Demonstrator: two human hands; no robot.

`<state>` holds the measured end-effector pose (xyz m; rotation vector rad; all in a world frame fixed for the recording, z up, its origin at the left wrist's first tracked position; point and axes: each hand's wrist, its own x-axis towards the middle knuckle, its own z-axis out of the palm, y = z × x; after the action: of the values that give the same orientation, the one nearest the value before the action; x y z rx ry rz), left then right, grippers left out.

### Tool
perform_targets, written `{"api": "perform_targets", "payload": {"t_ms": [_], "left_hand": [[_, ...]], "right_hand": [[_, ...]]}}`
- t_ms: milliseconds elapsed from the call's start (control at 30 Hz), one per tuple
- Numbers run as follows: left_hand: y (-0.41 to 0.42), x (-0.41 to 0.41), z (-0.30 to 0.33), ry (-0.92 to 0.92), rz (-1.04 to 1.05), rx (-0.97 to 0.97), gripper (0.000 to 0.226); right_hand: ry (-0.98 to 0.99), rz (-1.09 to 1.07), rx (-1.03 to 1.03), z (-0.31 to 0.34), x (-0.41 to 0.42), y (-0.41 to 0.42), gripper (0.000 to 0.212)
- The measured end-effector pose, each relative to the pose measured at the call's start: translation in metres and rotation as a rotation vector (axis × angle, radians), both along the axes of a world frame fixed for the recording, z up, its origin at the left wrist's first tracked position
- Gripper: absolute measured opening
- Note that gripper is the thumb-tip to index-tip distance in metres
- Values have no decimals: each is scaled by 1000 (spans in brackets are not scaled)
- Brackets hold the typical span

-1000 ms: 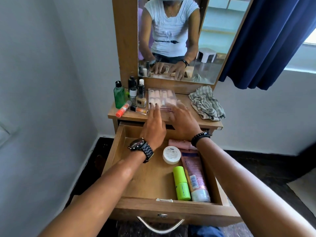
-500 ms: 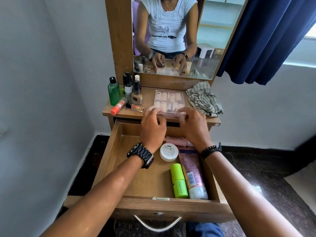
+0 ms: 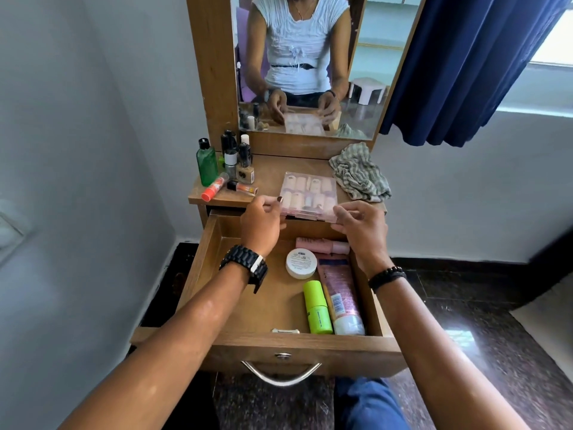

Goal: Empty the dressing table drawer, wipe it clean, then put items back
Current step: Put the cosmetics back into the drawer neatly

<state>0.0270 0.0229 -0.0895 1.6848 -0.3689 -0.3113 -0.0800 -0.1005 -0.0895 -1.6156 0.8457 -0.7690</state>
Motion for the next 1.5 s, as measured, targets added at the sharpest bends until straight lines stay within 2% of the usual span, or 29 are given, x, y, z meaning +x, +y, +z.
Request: {"api": "perform_targets", "payload": {"t_ms": [67,133,200,267,333,433,533,600,733,833,933,1100,1233,1367,1500], "left_hand": [[10,0,5,96,-33,-74,6],[24,-2,12,196,-114,-111,2],[41,-2,19,297,-217,-96,18],[60,1,25,392,-332,-26,39],[81,5,26,494,-462,66,45],[105,8,22,577,-592,224,42],[113,7,9,639,-554,191,32],[110,7,1,617,-474,184,31],[102,9,-7,558,-451,329,69],[96,10,-7,526,-526,463,78],[90,8,-5,454,-576,621,69],[78,6,-9,432,-584,816,50],[72,8,-16,453,-579,865,43],[67,7,-26,417,-583,934,37],[65,7,-31,407,-560,933,36]], "right_hand": [[-120,32,197,3,-8,4,7],[-198,93,367,9,-16,10,23],[-232,194,536,15,-25,15,38],[-188,323,639,19,-36,17,44],[-98,428,659,17,-44,19,49],[45,584,637,11,-51,25,51],[180,693,632,1,-48,38,57],[220,724,652,-8,-44,47,62],[359,816,509,-16,-35,59,77],[472,856,419,-17,-27,55,95],[562,873,377,-17,-18,49,93],[662,831,253,-15,-10,50,64],[770,783,89,-18,-3,55,61],[907,753,-194,-22,4,57,41],[970,747,-382,-30,5,56,35]]}}
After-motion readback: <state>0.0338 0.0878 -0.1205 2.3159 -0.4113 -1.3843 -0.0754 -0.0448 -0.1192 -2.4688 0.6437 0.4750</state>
